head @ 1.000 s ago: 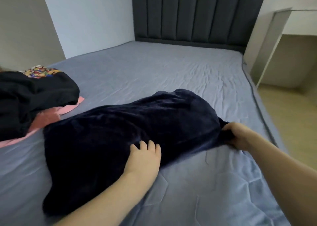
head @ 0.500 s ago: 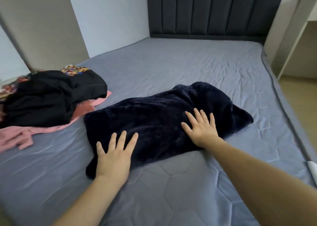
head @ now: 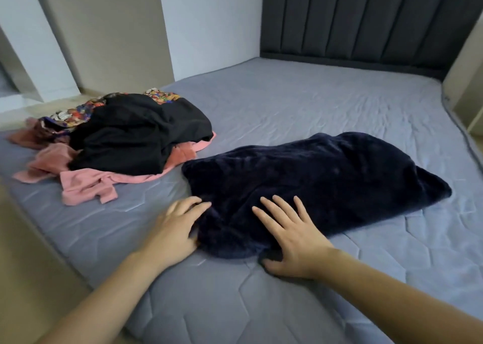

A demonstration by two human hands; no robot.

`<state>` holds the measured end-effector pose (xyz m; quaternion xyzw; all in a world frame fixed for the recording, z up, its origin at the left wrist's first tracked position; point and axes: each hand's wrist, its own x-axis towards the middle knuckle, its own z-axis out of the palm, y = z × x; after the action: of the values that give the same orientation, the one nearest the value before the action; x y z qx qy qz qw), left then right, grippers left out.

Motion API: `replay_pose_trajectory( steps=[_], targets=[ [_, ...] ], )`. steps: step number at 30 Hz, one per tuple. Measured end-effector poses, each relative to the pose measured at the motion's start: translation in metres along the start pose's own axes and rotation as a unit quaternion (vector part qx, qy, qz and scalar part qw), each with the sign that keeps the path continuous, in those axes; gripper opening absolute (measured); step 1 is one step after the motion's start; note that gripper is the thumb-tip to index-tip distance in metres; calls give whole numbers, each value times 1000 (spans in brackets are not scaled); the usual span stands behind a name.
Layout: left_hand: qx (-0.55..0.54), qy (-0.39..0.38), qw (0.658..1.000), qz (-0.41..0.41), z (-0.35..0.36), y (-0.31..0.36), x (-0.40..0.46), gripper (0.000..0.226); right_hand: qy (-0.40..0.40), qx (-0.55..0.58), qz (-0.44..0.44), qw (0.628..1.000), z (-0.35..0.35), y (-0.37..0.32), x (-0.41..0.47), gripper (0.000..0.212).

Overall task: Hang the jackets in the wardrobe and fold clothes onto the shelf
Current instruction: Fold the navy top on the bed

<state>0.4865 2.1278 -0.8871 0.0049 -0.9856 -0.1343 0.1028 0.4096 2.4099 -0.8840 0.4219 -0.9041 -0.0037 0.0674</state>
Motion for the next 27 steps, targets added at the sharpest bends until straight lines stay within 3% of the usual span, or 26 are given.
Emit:
replay_pose_trajectory(
  steps=[2,5,9,12,14,17,18,20,23,25,27],
  targets=[
    [-20,-3,999,-41,8,-12,7,72,-16,-54,19,998,-3,-15,23,97],
    [0,-43,997,-58,20,-16,15,89,5,-51,46,998,-18,-27,52,67],
    [39,5,998,-50,1,-5,44,122,138,160,137,968,-81,-7,62,53],
    [61,80,994,-44,-35,20,80,133,221,227,136,939,-143,19,61,41],
    [51,118,991,-19,-64,46,105,117,263,248,118,925,-180,33,58,36],
    [-24,196,980,-2,-123,83,137,44,333,309,118,883,-231,48,46,36],
    [-48,201,978,1,-146,96,145,32,357,327,122,866,-248,52,40,36],
    [-82,167,982,22,-189,120,156,45,387,363,136,837,-283,60,29,28],
    [-58,86,994,46,-243,163,159,97,409,448,146,781,-331,68,12,13],
    [-8,101,993,63,-273,190,158,86,418,496,150,746,-363,73,2,11],
    [3,147,987,71,-310,210,155,51,425,535,148,715,-395,75,-8,13]
  ],
)
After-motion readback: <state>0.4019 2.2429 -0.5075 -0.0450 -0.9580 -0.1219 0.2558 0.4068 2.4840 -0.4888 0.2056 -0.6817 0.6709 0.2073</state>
